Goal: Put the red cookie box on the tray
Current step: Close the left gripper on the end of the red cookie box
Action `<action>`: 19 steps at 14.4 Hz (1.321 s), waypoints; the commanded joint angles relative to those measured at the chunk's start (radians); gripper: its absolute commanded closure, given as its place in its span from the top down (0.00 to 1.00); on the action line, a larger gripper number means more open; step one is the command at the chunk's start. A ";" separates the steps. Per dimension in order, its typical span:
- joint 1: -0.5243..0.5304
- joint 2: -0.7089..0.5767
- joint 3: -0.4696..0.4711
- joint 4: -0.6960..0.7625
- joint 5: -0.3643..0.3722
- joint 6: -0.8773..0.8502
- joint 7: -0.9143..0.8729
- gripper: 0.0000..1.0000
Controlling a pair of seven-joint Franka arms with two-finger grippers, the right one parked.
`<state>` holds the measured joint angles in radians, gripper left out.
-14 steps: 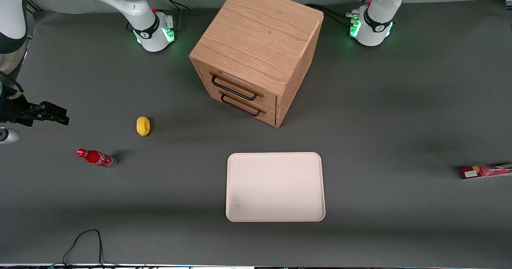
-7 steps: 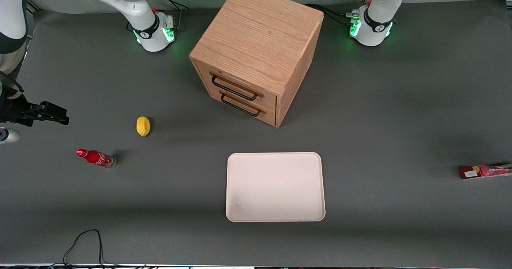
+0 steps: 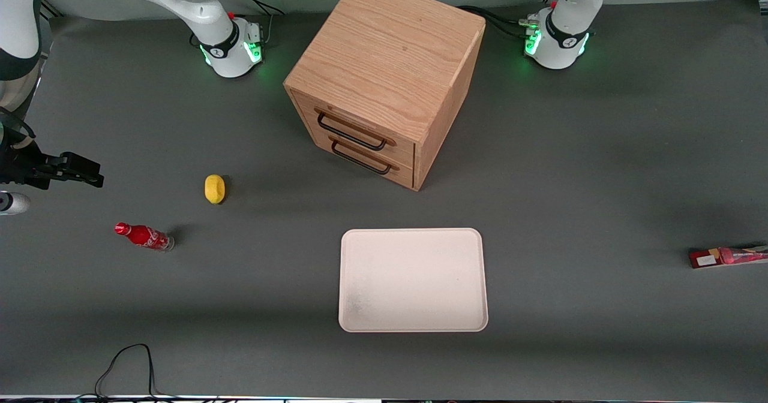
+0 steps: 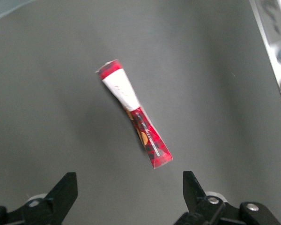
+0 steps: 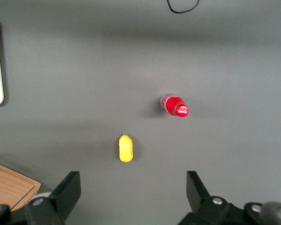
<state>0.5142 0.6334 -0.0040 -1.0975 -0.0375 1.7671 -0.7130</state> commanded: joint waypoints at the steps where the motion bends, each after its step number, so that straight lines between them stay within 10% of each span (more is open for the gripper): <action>1: 0.029 -0.014 -0.004 -0.036 -0.012 0.046 -0.199 1.00; 16: -0.002 0.183 -0.007 -0.211 -0.001 0.463 -0.378 1.00; 19: -0.005 0.193 -0.007 -0.209 0.001 0.463 -0.373 0.82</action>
<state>0.5188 0.8272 -0.0176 -1.3109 -0.0376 2.2240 -1.0792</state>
